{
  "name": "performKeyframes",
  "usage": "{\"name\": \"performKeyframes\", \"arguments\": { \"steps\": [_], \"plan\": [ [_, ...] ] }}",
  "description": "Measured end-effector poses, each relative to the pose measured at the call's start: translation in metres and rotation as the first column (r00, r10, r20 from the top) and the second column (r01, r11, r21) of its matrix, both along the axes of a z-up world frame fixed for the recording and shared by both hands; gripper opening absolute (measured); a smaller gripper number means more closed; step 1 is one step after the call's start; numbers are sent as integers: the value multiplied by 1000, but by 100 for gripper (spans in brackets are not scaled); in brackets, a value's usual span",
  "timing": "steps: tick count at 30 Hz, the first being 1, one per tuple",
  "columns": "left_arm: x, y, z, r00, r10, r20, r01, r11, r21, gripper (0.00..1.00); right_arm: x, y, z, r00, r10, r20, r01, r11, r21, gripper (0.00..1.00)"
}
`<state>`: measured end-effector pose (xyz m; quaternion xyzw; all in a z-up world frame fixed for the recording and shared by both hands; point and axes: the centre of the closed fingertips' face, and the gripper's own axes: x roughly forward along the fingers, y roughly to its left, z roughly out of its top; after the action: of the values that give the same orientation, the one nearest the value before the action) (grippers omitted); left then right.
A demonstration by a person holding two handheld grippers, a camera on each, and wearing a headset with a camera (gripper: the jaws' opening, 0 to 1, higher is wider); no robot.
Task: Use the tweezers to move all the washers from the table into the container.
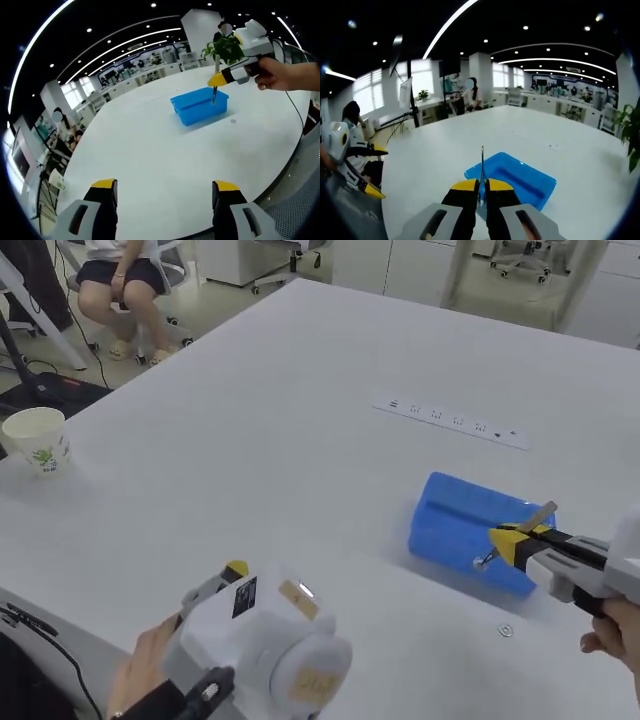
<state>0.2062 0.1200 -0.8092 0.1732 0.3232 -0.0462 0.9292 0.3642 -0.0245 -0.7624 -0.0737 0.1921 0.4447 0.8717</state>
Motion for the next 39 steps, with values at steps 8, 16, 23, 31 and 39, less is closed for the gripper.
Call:
{"name": "performKeyframes", "arguments": {
  "steps": [8,16,23,31,39],
  "plan": [
    [0,-1,0,1000,-3,-1,3,1000,0,79,25,-3,6,999,-46,19,46,999,3,2],
    [2,-4,11,998,-9,55,11,999,-44,79,47,-9,-10,993,-118,-8,118,993,-10,2],
    [2,-7,11,998,-25,56,28,998,-50,79,53,-10,-33,990,-139,-23,138,989,-56,2],
    [3,-6,13,998,-20,65,23,999,-49,78,55,-10,-54,988,-146,-51,140,985,-102,2],
    [3,-6,15,997,-15,71,20,998,-64,78,58,-6,-59,987,-149,-60,142,984,-108,2]
  ]
}}
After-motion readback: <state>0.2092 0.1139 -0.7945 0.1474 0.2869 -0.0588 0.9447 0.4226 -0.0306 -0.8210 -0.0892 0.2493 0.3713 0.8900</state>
